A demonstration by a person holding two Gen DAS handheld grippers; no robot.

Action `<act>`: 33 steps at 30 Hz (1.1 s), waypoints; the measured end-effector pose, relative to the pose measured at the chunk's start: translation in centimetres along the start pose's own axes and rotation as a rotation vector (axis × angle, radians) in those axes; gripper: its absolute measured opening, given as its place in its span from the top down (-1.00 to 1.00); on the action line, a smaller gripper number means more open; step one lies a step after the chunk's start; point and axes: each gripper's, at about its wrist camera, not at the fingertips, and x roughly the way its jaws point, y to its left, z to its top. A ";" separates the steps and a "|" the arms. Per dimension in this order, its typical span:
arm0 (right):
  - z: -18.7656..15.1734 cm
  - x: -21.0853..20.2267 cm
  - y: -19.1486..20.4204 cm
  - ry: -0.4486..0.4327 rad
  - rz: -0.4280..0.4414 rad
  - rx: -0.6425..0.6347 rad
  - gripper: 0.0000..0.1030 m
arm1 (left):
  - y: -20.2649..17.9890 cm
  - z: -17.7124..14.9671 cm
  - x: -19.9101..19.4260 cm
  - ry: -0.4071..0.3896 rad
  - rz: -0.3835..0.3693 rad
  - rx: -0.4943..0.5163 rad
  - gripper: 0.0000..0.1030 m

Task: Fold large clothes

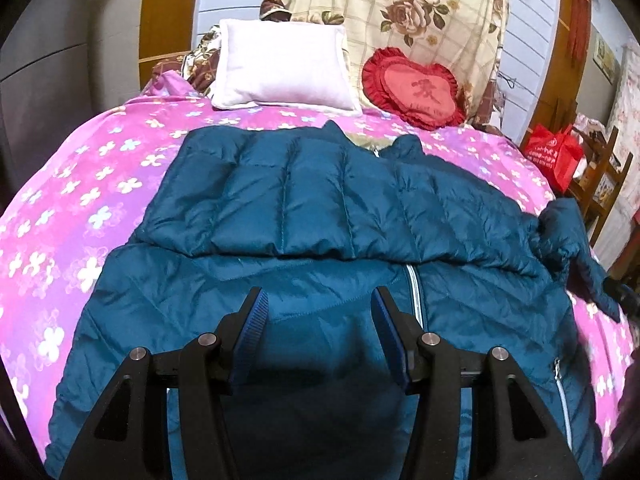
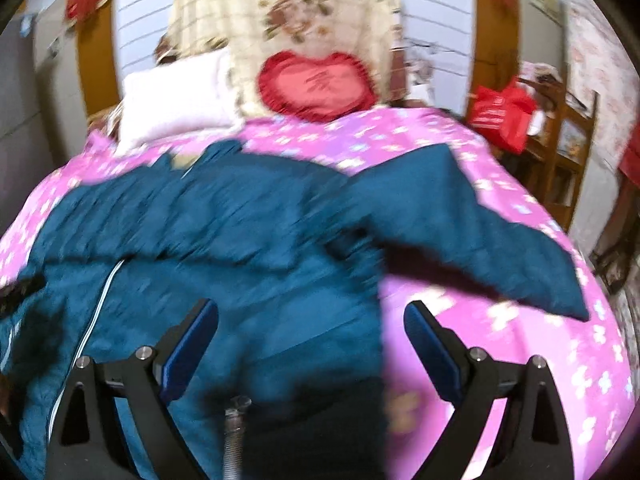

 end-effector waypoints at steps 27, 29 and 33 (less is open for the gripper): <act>0.5 11.2 -26.6 0.199 -0.356 0.304 0.71 | -0.2 -0.3 2.1 0.034 0.045 0.043 0.38; 1.7 10.0 -25.5 0.180 -0.336 0.287 0.76 | 0.1 -0.1 1.6 0.019 0.058 0.039 0.38; 5.7 5.4 -22.0 0.056 -0.273 0.228 0.77 | 1.2 0.4 0.5 -0.020 0.086 0.025 0.38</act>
